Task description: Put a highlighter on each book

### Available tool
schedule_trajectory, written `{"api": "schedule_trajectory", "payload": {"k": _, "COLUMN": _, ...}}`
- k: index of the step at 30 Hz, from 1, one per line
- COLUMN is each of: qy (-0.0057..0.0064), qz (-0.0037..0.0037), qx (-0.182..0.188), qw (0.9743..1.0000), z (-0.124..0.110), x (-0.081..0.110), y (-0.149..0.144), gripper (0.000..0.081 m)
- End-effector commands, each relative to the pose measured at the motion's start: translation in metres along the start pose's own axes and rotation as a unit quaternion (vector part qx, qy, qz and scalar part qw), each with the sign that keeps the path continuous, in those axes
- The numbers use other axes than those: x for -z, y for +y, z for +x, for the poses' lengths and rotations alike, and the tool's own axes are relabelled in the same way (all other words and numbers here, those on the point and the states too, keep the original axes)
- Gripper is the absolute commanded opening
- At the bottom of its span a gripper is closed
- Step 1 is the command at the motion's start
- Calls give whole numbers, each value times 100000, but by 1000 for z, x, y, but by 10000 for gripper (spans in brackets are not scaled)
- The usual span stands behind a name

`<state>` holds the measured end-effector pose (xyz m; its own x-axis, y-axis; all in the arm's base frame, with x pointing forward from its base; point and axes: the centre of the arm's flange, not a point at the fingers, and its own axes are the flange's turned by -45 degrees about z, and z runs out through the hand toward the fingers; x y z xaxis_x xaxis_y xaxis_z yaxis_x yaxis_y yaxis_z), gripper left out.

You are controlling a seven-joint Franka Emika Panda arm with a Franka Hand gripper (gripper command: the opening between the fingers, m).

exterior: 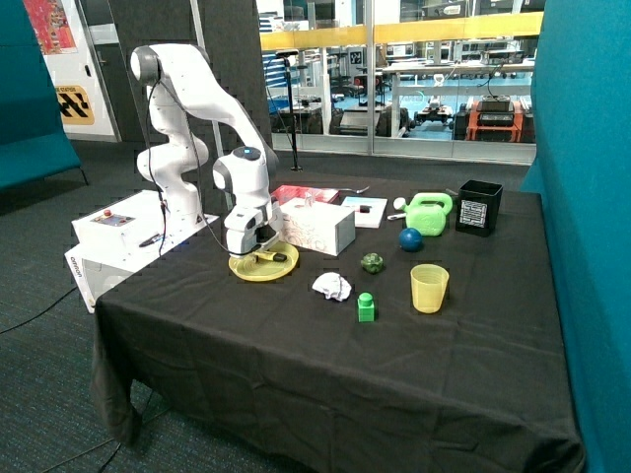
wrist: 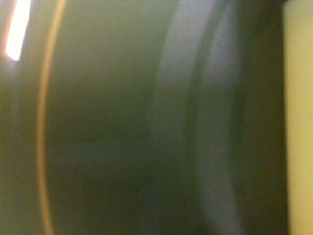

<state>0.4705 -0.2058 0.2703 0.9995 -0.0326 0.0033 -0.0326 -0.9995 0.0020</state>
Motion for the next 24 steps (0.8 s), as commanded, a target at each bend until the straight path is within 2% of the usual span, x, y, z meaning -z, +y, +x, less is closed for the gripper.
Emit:
{"api": "schedule_trajectory", "payload": {"k": 1, "qy": -165, "qz": 99, "qx": -126, "qw": 100000, "z": 4, "x": -1, "y": -1, "gripper": 234}}
{"api": "schedule_trajectory", "payload": {"k": 4, "qy": -165, "qz": 99, "qx": -20, "qw": 100000, "z": 3, "x": -1, "y": -1, "gripper": 58}}
{"api": "schedule_trajectory", "payload": {"k": 6, "qy": -165, "qz": 98, "qx": -423, "qw": 99999, "z": 3, "x": 0, "y": -1, "gripper": 14}}
{"api": "schedule_trajectory", "payload": {"k": 24, "qy": -165, "qz": 98, "qx": -398, "qw": 99999, "z": 0, "x": 11, "y": 0, "gripper": 0}}
